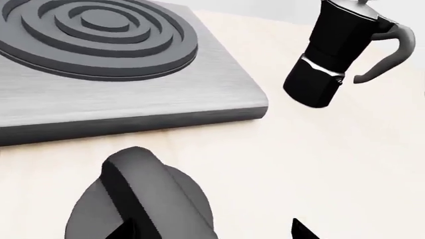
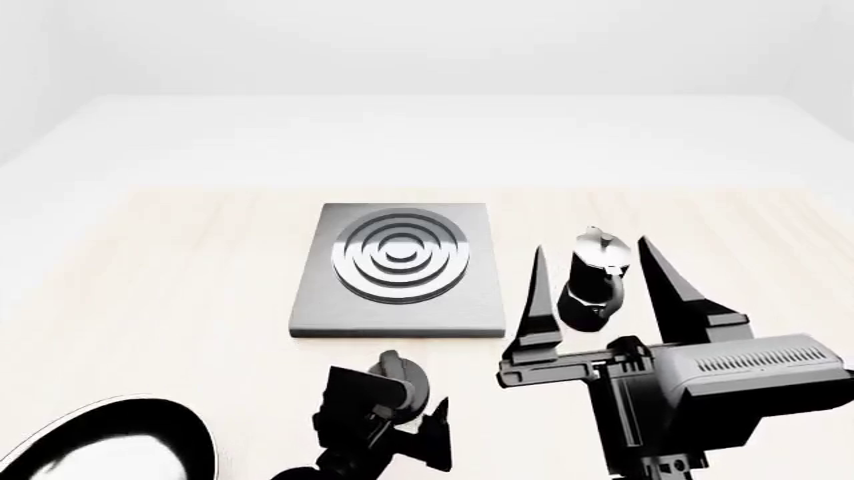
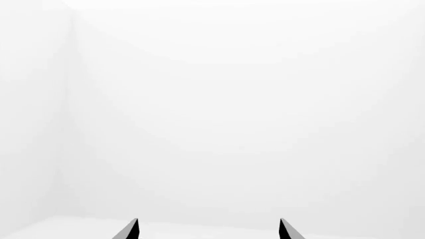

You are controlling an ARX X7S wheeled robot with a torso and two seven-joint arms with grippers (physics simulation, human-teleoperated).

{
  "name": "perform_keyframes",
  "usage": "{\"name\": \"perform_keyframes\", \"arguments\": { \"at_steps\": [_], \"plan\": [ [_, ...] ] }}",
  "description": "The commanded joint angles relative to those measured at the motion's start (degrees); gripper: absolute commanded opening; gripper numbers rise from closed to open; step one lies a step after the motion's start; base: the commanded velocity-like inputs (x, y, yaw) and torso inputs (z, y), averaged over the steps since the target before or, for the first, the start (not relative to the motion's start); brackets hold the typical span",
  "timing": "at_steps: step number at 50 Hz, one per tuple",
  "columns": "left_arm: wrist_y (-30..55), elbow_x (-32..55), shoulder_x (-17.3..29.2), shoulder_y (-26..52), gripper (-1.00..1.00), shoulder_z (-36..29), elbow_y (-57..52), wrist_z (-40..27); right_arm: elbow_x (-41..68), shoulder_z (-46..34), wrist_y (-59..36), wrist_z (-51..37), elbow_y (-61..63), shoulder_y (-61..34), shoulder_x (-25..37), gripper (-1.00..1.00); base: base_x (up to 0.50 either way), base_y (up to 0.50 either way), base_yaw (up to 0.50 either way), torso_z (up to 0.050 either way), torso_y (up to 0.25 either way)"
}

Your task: Turn on the stove and put the moka pot on it.

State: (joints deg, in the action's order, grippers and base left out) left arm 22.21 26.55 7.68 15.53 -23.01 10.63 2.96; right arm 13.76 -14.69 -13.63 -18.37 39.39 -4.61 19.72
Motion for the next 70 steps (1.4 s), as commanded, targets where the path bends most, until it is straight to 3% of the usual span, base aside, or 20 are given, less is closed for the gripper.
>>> {"name": "perform_keyframes", "arguments": {
  "at_steps": [1,10,13,26,31,45,70],
  "plan": [
    [2.2,3.0,-0.8,-1.1,1.0,-3.4,-3.9,0.8,-0.3,-0.4,1.8,0.0,-1.3,0.6,0.0,1.0,0.0,0.0,0.0,0.0,0.0],
    [4.7,3.1,-0.4,-1.5,1.0,-6.1,-9.4,-0.3,1.6,0.4,-3.0,-0.9,2.2,-1.4,0.6,1.0,0.0,0.0,0.0,0.0,0.0],
    [4.9,2.7,0.2,-1.1,1.0,-6.2,-11.4,-1.2,0.3,-0.2,0.7,-0.4,-0.2,0.1,0.4,1.0,0.0,0.0,0.0,0.0,0.0],
    [7.2,2.3,5.9,1.2,1.0,-0.9,-31.1,-9.5,0.1,-0.6,1.8,-0.2,-1.2,0.3,0.6,1.0,0.0,0.0,0.0,0.0,0.0],
    [6.6,-1.7,8.6,1.9,1.0,-0.2,-35.8,-12.5,0.7,-0.5,0.2,-0.6,-0.2,-0.5,0.8,1.0,0.0,0.0,0.0,0.0,0.0],
    [-3.4,-6.9,13.9,-2.1,1.0,10.2,-42.7,-18.6,0.4,-0.3,1.8,-0.7,-1.5,0.0,1.2,1.0,0.0,0.0,0.0,0.0,0.0],
    [-14.0,-12.4,19.0,-11.3,1.0,15.4,-54.1,-20.7,2.7,4.6,-2.3,-1.8,-3.2,-2.7,4.1,1.0,0.0,0.0,0.0,0.0,0.0]
  ]
}}
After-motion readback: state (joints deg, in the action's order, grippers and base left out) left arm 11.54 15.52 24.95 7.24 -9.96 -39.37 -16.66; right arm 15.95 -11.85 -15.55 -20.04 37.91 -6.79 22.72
